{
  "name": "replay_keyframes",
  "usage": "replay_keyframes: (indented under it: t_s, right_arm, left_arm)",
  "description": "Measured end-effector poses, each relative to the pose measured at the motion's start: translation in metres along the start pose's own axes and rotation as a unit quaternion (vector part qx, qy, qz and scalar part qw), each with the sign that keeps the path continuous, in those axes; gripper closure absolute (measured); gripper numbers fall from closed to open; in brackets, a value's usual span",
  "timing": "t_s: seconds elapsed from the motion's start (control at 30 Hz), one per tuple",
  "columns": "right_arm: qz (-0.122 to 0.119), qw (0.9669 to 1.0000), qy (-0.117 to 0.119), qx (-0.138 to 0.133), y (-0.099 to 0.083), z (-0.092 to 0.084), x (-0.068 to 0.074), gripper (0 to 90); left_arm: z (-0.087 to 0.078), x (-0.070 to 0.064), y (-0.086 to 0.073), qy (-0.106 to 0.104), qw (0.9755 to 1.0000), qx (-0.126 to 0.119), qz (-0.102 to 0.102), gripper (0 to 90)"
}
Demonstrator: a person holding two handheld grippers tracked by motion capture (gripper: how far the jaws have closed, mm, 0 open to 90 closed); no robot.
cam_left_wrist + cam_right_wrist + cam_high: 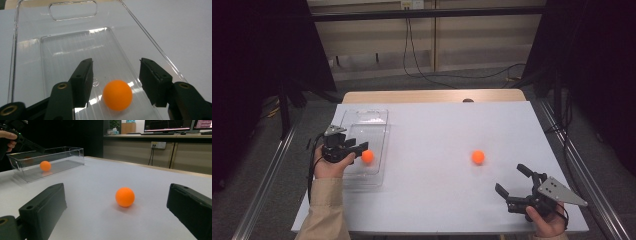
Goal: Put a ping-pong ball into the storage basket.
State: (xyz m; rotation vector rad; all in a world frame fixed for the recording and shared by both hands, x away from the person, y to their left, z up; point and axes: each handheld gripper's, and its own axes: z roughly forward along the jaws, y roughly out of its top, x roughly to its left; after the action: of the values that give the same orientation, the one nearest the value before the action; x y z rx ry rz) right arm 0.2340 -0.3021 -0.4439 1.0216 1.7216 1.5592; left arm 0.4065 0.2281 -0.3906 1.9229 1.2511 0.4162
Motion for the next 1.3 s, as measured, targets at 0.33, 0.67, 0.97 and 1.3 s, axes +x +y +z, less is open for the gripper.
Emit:
replay_keyframes:
  t_s: [0.33, 0.67, 0.97, 1.3]
  right_arm:
    - [-0.003, 1.0000, 0.001, 0.000, 0.001, -0.001, 0.001, 1.7]
    - [-0.002, 1.0000, 0.000, 0.000, 0.001, 0.001, 0.000, 1.7]
    - [-0.002, 1.0000, 0.001, 0.000, 0.001, 0.001, 0.000, 1.7]
    - [0.001, 1.0000, 0.002, 0.001, 0.001, 0.003, 0.000, 1.7]
  left_arm:
    - [-0.005, -0.005, 0.002, -0.007, 0.9998, -0.019, -0.006, 34.5]
    - [-0.009, -0.011, 0.004, -0.018, 0.9995, -0.026, -0.008, 25.1]
    - [-0.011, -0.021, 0.009, -0.030, 0.9991, -0.030, 0.003, 18.8]
    - [-0.014, -0.027, 0.011, -0.041, 0.9985, -0.035, 0.006, 15.6]
